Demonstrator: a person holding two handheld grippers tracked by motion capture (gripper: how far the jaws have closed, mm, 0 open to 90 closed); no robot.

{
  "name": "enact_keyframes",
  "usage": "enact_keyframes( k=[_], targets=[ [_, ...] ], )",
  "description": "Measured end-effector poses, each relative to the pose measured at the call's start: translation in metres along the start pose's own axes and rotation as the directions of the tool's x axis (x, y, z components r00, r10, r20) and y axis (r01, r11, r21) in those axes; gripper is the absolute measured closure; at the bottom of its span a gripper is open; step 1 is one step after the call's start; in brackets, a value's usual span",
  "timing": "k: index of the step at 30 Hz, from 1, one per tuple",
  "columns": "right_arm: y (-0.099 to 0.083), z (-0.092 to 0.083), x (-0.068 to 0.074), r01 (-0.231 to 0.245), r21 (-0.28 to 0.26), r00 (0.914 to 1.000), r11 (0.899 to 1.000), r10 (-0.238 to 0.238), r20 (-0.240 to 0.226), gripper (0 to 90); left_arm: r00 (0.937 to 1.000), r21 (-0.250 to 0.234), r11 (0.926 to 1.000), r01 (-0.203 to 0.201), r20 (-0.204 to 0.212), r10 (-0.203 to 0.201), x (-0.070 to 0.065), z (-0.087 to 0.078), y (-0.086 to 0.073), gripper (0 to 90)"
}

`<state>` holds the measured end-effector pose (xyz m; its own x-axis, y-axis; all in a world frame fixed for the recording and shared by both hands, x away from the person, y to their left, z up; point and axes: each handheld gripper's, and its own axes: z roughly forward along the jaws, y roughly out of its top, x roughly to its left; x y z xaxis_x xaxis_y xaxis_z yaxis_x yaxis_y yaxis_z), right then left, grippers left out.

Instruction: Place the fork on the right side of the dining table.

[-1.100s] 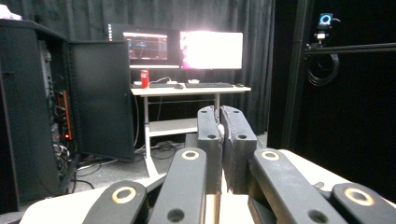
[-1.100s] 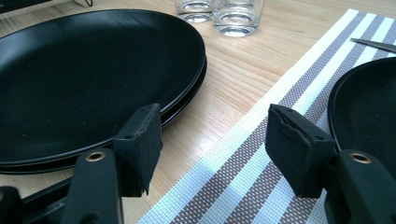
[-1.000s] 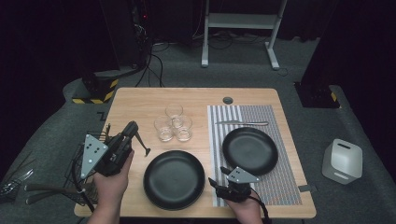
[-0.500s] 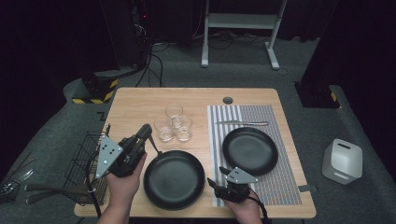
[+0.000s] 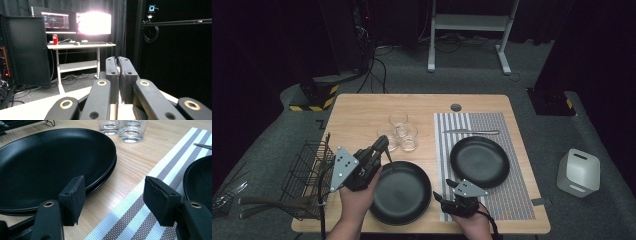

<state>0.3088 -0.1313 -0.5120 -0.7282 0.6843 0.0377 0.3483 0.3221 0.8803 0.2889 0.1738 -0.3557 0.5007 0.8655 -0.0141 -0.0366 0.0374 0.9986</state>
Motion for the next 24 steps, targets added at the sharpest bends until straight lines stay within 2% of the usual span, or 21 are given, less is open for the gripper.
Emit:
enact_keyframes(
  k=[15, 24],
  targets=[
    [0.012, -0.004, 0.007, 0.025, -0.032, 0.9997, 0.999, -0.025, -0.005, 35.1, 0.999, 0.004, 0.9999, 0.015, 0.041, -0.015, -0.016, 0.009, -0.009, 86.7],
    [0.028, -0.005, 0.013, 0.031, -0.054, 0.9993, 0.998, -0.032, -0.019, 37.1, 0.9991, 0.01, 0.9997, 0.022, 0.036, -0.022, -0.016, 0.009, -0.009, 86.7]
  ],
)
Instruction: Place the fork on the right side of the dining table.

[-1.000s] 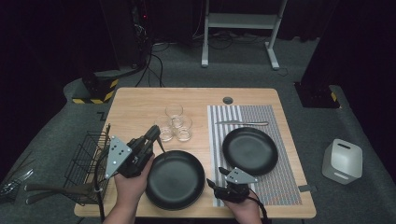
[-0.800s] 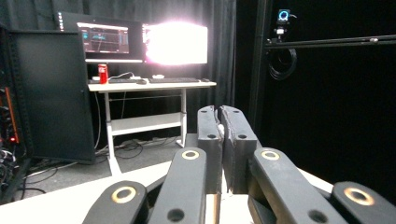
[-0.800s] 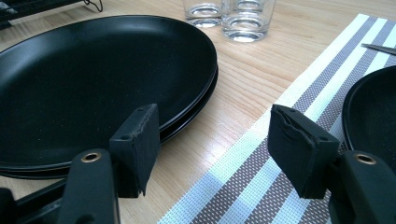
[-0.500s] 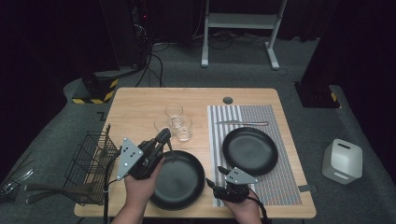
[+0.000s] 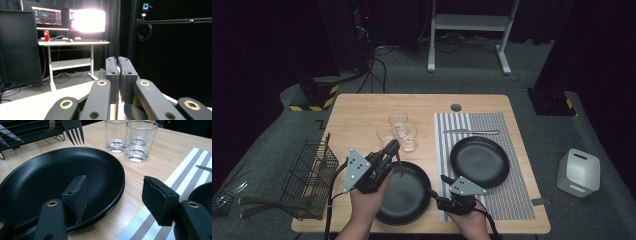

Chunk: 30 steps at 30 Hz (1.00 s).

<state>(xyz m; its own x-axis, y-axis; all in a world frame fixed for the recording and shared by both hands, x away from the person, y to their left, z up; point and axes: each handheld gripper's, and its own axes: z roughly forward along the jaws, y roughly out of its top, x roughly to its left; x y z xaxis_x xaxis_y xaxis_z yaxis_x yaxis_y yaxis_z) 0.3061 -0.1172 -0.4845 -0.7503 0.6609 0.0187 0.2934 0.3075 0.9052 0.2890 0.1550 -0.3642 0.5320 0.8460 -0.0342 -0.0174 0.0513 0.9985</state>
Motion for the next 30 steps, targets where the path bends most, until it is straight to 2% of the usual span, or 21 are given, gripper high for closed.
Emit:
enact_keyframes(
  k=[11, 17, 30],
  targets=[
    [0.012, 0.002, 0.0, 0.006, -0.009, 0.9999, 1.0, -0.007, -0.01, 37.6, 1.0, 0.006, 1.0, -0.002, 0.009, 0.002, -0.002, 0.002, -0.002, 86.7],
    [0.017, 0.003, -0.001, 0.012, -0.017, 0.9998, 1.0, -0.012, -0.013, 42.5, 1.0, 0.001, 1.0, 0.007, 0.001, -0.007, 0.002, 0.003, -0.001, 86.7],
    [0.031, 0.006, -0.001, 0.006, -0.053, 0.9999, 0.999, -0.007, -0.014, 46.8, 0.9999, 0.009, 0.9999, 0.009, -0.007, -0.009, 0.004, 0.006, -0.002, 86.7]
  ],
)
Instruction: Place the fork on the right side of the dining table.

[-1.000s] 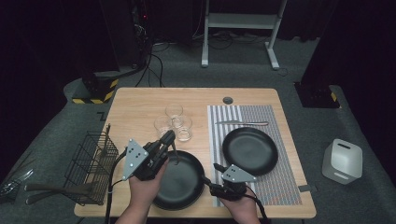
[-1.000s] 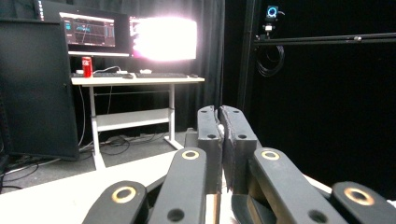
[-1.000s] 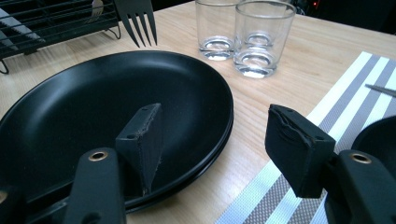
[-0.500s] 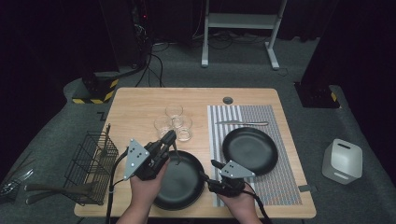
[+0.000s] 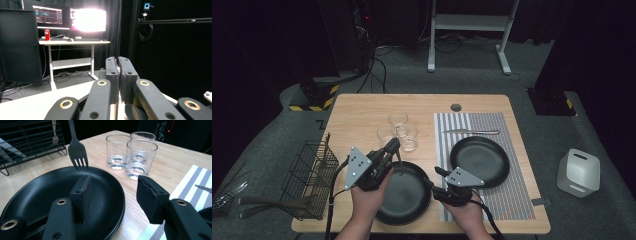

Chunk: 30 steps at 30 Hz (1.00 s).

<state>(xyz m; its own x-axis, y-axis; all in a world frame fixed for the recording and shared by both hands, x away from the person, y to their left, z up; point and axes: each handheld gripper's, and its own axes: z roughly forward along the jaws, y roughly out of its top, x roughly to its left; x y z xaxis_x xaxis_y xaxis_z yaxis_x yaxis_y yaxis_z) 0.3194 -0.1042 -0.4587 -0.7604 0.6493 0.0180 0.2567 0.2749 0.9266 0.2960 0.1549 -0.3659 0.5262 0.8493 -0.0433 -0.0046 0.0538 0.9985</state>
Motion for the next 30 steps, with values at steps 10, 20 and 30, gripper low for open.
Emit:
enact_keyframes(
  k=[10, 20, 30],
  targets=[
    [0.005, 0.007, 0.002, -0.012, -0.018, 0.9996, 1.0, 0.012, -0.026, 50.3, 1.0, 0.015, 0.9999, -0.002, 0.001, 0.002, -0.003, 0.002, -0.001, 86.7],
    [0.003, 0.004, 0.007, 0.002, -0.04, 0.9998, 0.999, -0.003, -0.018, 52.3, 0.9997, 0.01, 1.0, 0.001, 0.026, -0.001, -0.013, 0.006, -0.001, 86.7],
    [0.004, 0.002, 0.007, -0.029, -0.059, 0.9994, 0.998, 0.028, -0.018, 54.2, 0.999, 0.012, 0.9999, 0.003, 0.045, -0.004, -0.019, 0.01, -0.002, 86.7]
  ],
)
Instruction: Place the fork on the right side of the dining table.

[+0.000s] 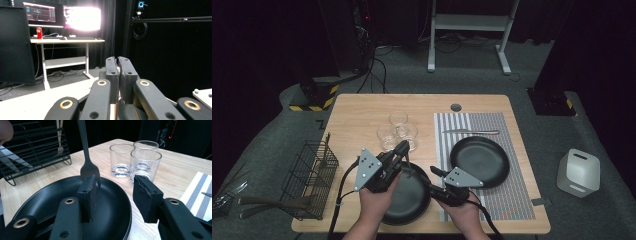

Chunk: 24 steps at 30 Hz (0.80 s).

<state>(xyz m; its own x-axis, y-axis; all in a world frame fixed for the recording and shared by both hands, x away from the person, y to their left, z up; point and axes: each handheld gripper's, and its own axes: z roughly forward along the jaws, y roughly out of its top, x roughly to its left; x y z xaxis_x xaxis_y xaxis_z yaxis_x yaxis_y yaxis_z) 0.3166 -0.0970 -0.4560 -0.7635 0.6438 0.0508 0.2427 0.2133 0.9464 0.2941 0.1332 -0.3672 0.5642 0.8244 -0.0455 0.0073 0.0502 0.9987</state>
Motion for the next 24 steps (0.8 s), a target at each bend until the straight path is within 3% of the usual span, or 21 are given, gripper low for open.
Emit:
enact_keyframes(
  k=[24],
  targets=[
    [0.004, -0.009, 0.006, 0.039, -0.044, 0.9986, 0.998, -0.04, -0.035, 64.8, 0.9974, 0.008, 1.0, 0.004, 0.072, -0.004, -0.029, 0.016, -0.008, 86.7]
  ],
)
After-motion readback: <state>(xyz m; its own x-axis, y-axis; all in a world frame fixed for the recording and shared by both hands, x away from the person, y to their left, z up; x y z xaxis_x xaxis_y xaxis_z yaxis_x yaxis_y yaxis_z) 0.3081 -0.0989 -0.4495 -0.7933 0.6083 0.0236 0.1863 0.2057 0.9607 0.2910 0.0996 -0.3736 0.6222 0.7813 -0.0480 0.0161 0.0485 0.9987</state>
